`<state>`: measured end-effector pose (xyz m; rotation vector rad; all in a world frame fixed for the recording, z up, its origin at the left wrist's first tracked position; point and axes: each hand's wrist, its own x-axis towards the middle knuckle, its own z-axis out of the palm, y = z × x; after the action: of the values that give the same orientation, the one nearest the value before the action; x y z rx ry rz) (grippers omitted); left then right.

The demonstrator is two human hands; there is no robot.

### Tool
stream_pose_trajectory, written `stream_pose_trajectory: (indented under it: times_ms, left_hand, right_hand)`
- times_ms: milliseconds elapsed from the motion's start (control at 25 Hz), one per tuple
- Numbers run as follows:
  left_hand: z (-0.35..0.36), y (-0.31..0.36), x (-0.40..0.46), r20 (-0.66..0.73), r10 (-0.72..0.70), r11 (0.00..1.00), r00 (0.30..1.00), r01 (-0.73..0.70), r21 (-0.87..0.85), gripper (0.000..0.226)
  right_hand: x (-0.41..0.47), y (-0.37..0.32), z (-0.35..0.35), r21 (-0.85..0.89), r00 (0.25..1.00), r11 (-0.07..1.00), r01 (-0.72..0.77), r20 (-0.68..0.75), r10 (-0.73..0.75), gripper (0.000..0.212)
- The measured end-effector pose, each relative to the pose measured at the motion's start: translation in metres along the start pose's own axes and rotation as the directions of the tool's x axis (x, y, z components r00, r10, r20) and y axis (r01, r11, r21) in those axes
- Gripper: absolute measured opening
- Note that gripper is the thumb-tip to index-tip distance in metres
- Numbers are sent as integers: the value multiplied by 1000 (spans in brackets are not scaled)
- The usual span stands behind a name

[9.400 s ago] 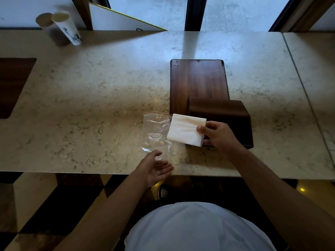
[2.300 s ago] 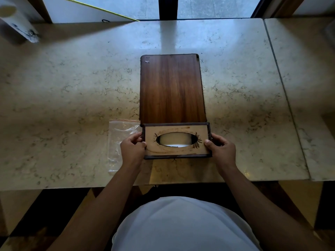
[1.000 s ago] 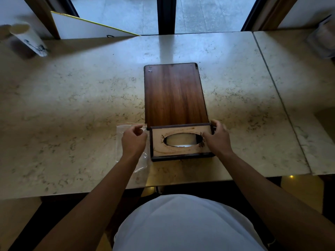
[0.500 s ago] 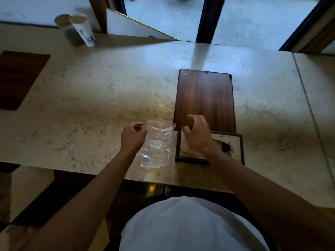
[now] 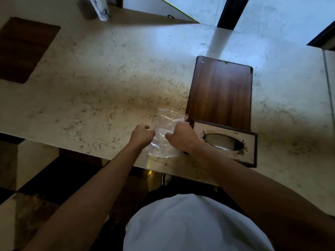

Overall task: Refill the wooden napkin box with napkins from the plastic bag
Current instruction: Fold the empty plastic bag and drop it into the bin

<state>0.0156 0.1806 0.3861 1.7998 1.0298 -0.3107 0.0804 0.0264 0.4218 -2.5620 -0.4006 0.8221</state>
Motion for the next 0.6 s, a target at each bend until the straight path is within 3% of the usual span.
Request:
stream_pose_trajectory:
  times_ms: [160,440,600]
  left_hand:
    - [2,2,0,17,-48,979,999,51,-200,8]
    - [-5,-12,-8,109,-115,892,987,151,-427,10]
    - [-16,-15,-17,162,-91,830,983,165,-534,13]
  right_hand:
    - [0,-4,10,34,995,996,-81,60,79,56]
    - [-5,4,14,316,984,936,-153,-41,175,45]
    - [-7,5,7,626,960,752,-206,-20,279,42]
